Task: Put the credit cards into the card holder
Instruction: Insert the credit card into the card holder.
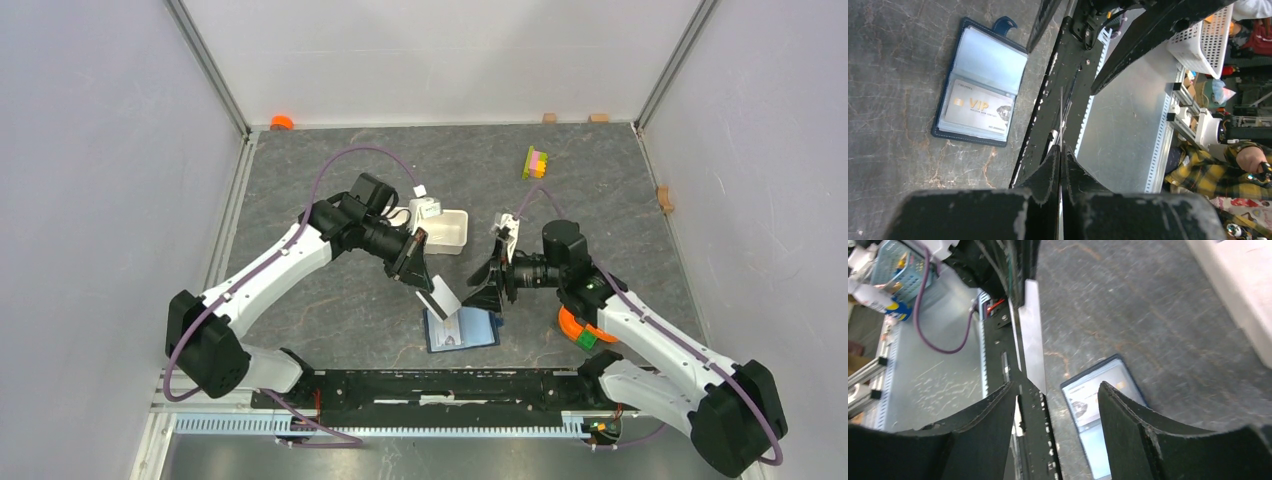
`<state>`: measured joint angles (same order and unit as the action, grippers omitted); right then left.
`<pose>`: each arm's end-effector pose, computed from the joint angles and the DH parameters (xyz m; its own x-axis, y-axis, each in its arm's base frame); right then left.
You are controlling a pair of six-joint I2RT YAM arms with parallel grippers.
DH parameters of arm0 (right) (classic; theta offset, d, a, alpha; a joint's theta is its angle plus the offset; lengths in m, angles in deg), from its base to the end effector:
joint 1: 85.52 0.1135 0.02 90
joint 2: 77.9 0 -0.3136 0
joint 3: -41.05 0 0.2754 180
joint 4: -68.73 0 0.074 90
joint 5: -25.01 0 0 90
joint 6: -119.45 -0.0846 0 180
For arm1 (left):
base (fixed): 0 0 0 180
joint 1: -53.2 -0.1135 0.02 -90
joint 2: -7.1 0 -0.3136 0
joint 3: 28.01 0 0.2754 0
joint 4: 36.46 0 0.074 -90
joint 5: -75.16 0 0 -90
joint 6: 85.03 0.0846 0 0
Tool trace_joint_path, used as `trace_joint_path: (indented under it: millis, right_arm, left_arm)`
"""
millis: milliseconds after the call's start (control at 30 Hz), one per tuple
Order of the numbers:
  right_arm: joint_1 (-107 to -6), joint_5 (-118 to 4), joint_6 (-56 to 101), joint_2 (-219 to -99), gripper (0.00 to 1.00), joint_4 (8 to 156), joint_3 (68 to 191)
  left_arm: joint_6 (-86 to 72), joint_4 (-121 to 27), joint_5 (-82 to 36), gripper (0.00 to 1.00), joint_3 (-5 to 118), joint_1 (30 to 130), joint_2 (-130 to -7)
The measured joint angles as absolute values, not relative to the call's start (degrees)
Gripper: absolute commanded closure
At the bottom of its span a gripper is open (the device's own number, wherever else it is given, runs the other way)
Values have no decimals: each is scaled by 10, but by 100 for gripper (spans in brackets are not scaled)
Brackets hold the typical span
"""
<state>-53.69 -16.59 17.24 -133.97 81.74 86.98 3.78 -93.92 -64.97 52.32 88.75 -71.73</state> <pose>0.1669 0.1781 0.2740 -0.5241 -0.1600 -0.8365 -0.8426 0.2407 0.4818 0.2115 -0.2309 0.3221 -0.6890 0.4760 -0.5464 0.7081 0.2817 -0.6475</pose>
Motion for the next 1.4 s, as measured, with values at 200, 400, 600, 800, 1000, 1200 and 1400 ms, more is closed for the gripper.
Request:
trace_joint_path:
  millis: [200,400,600,800,1000,1200,1400]
  right_arm:
    - [-512,-120,123,-1338,51,759,823]
    - [-484,-96,86,-1343,85,700,816]
    - [-483,-110,69,-1347,100,682,811]
    - [-481,-167,6,-1322,100,579,756]
    - [-481,-224,-102,-1299,100,405,676]
    - [-481,-252,-190,-1300,100,251,643]
    - [-481,-267,-220,-1306,100,207,640]
  left_arm:
    - [38,-932,-674,98,513,889,-717]
    - [31,-906,-690,98,504,898,-717]
    - [-3,-855,-683,27,479,903,-701]
    - [-145,-645,-607,15,347,903,-591]
    - [-305,-415,-569,25,248,904,-532]
    - [-396,-303,-557,46,192,908,-531]
    - [-434,-253,-557,62,183,917,-526]
